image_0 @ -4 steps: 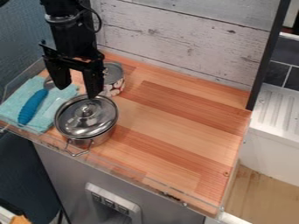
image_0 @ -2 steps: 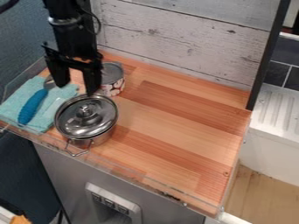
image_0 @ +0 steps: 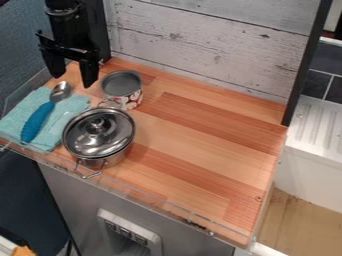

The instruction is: Moved the can from the left side of the table to the right side of the table

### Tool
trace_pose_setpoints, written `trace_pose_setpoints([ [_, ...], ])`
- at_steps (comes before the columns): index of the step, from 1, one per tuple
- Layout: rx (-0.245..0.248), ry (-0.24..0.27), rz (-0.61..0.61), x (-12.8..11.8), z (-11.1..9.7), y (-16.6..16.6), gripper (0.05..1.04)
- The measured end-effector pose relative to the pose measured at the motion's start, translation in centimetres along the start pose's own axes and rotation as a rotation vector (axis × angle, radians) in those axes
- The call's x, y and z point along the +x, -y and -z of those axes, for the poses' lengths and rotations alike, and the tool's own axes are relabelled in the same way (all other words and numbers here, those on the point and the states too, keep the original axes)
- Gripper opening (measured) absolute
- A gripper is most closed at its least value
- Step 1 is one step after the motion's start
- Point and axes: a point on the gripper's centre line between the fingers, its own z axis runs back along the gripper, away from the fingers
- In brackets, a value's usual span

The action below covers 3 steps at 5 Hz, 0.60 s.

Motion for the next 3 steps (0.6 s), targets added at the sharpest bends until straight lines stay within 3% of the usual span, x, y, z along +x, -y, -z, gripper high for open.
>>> trace_pose_setpoints([
  [2, 0.021, 0.034, -0.03, 2.7, 2.9, -1.4, 1.0],
  [3, 0.009, 0.023, -0.029, 3.2, 4.1, -0.4, 1.0],
])
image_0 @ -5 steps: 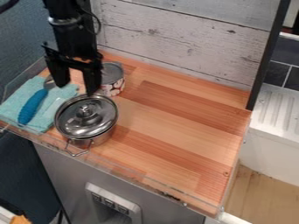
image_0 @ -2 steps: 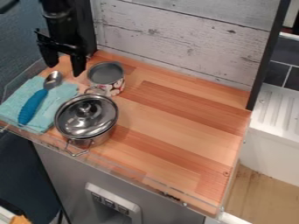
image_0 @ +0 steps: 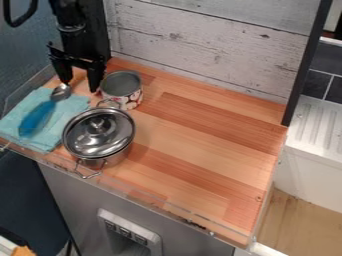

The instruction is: Moved the can from the left side of the table to the right side of the table

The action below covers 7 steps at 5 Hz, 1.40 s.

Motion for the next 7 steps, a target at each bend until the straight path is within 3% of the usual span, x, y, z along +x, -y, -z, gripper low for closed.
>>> trace_pose_setpoints([
  [2, -0.037, 0.001, 0.061, 0.8, 0.1, 5.8, 0.997],
  [3, -0.026, -0.002, 0.102, 0.9, -0.6, 9.2, 1.0],
  [6, -0.059, -0.009, 0.207, 0.8, -1.7, 18.9, 1.0],
  [7, -0.077, -0.025, 0.207, 0.5, -1.8, 19.5, 1.0],
])
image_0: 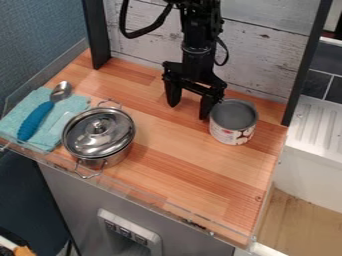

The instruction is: Moved the can from the left side of the table to the right side of the table

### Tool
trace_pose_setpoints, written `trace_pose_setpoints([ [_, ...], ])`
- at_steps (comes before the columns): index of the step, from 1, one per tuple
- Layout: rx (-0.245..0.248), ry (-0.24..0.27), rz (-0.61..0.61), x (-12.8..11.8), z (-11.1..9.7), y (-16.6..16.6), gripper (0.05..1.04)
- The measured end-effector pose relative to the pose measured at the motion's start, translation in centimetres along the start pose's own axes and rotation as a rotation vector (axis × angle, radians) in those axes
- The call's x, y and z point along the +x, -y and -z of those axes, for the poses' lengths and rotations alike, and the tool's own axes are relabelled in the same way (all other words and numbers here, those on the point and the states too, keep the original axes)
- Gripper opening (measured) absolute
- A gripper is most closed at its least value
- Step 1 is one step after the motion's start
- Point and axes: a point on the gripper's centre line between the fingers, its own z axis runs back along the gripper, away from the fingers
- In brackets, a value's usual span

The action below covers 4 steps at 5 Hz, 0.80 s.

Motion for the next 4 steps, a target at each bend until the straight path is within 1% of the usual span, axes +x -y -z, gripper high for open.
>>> trace_pose_setpoints([
  [1, -0.01, 0.012, 0.01, 0.0, -1.4, 0.1, 1.0],
  [2, -0.039, 0.052, 0.01, -1.0, -4.7, 0.0, 1.0],
  [3, -0.044, 0.069, 0.008, -2.7, -7.3, -0.5, 1.0],
  [4, -0.049, 0.077, 0.031, -4.7, -8.9, -0.1, 1.0],
])
